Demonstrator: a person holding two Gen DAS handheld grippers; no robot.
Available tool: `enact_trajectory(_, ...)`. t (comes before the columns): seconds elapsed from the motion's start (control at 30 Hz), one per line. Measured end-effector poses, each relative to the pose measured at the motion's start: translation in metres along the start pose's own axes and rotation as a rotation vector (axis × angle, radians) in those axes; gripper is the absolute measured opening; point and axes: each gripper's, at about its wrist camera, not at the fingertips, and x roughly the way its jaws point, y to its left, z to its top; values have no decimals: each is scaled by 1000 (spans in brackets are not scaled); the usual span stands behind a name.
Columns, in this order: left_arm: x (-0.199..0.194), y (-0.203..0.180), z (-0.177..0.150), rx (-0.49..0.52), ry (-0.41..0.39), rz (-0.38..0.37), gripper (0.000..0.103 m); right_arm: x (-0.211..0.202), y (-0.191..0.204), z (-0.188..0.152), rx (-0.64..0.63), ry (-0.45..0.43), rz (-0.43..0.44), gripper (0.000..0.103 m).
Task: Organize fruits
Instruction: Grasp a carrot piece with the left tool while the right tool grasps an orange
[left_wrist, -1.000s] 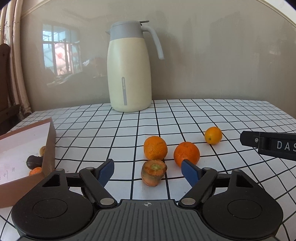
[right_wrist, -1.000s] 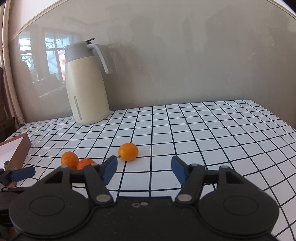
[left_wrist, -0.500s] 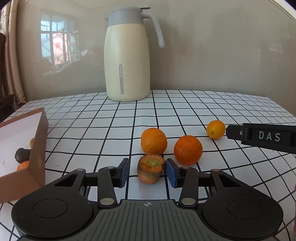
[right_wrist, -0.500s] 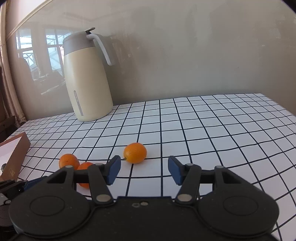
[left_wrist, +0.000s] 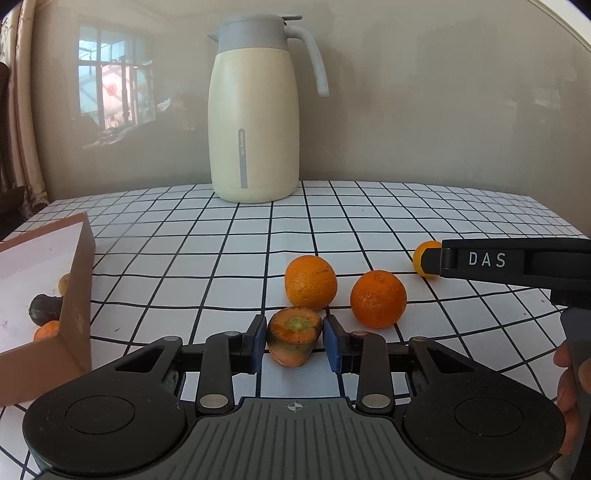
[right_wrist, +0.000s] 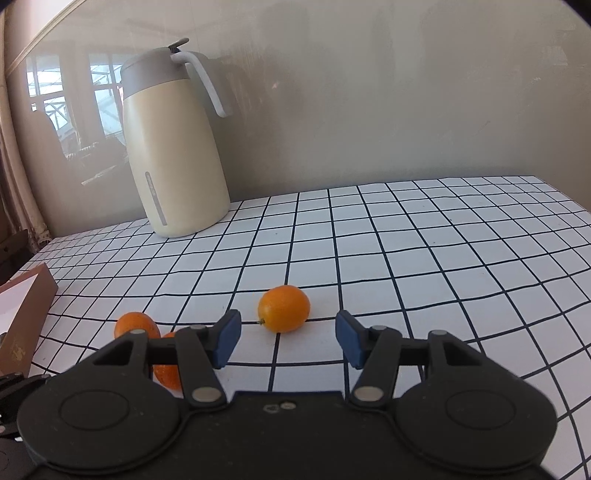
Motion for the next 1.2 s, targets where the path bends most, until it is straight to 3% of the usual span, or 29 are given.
enact_trajectory(0.2, 1, 13, 1, -14, -2, 33, 33, 12, 7, 7, -11, 4, 7, 49)
enact_trajectory(0.3, 3, 17, 1, -20, 6, 37, 33, 19, 8, 9, -14, 13, 4, 40)
enact_trajectory(0.5, 4, 18, 0, -14, 7, 36, 33, 25, 7, 9, -12, 27, -12, 36)
enact_trajectory(0.6, 4, 17, 0, -6, 8, 38, 33, 28, 5, 8, -6, 46, -11, 27)
enact_trajectory(1.2, 6, 21, -2, -26, 26, 26, 33, -8, 8, -10, -27, 53, 10, 26)
